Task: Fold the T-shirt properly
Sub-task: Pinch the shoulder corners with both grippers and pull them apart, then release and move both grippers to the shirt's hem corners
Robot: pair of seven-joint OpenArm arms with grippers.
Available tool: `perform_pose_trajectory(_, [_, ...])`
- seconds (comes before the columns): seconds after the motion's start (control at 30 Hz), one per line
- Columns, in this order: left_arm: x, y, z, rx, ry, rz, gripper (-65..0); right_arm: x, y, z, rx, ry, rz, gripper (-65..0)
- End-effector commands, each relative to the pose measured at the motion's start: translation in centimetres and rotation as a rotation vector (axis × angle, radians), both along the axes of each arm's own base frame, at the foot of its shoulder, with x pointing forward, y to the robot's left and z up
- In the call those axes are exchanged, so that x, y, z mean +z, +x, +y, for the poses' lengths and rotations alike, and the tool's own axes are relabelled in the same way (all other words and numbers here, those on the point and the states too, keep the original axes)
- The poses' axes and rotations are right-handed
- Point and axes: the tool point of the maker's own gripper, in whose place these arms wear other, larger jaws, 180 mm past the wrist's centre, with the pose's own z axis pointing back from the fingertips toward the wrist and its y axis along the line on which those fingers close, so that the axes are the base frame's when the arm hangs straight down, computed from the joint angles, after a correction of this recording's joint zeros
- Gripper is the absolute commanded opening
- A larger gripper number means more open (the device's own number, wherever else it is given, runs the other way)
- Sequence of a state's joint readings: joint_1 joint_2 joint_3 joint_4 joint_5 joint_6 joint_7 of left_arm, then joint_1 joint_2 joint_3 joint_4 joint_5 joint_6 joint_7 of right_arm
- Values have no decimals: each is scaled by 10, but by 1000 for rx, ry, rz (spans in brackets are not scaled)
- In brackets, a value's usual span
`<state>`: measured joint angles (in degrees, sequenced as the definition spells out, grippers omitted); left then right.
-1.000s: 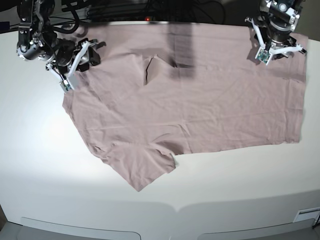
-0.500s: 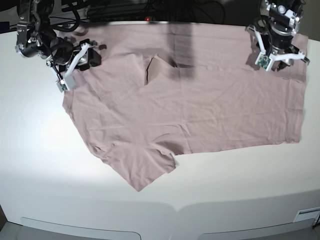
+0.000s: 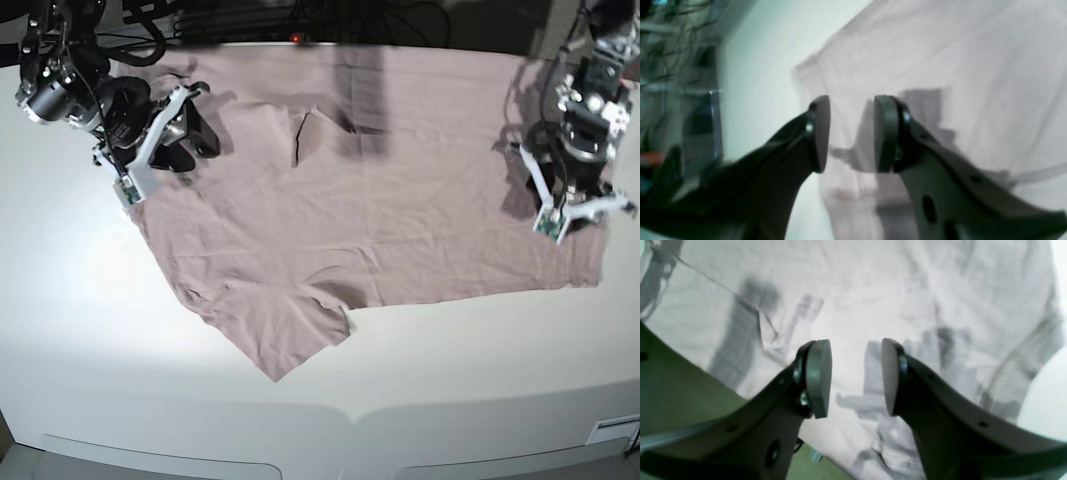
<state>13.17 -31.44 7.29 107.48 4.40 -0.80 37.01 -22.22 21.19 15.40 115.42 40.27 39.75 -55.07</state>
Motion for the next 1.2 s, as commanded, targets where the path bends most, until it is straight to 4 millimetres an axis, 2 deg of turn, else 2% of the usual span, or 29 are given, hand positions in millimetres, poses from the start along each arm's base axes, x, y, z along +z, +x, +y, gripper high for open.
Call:
perform_pose_trajectory(0.0, [21,20,15,6,19,-64,-435,16,9,3,12,20,-61,-395])
perform_pose_trajectory(0.07, [25,40,38,20,46,-70,-435,23,15,8,18,52,-82,-395])
perform_pose_trajectory(0.13, [21,55,66,58,58,-61,-435,27,17,11,25,68,-85,-395])
perform_pose_trajectory(0.23, [-6,69,98,126,-47,38,-435,29,19,12,28,73,-89,-395])
perform_pose_trajectory(0.33, [-31,77,121,191,-173,124,-435,32,19,15,33,102,-90,-395])
perform_pose_trajectory(0.53, [-37,106,150,256,-371,84,-435,32,19,16,34,105,-90,-395])
perform_pose_trajectory(0.63, [-57,105,168,341,-438,94,-435,33,19,17,35,110,-91,-395])
perform_pose_trajectory(0.73, [-80,99,167,379,-517,130,-435,35,18,19,37,128,-91,-395])
perform_pose_trajectory(0.83, [-90,100,154,375,-564,149,-435,35,18,19,37,126,-91,-395])
perform_pose_trajectory(1.03, [-93,106,135,343,-592,152,-435,35,18,19,37,126,-91,-395])
perform_pose_trajectory(1.17, [-79,117,135,314,-581,124,-435,35,18,19,37,127,-91,-395])
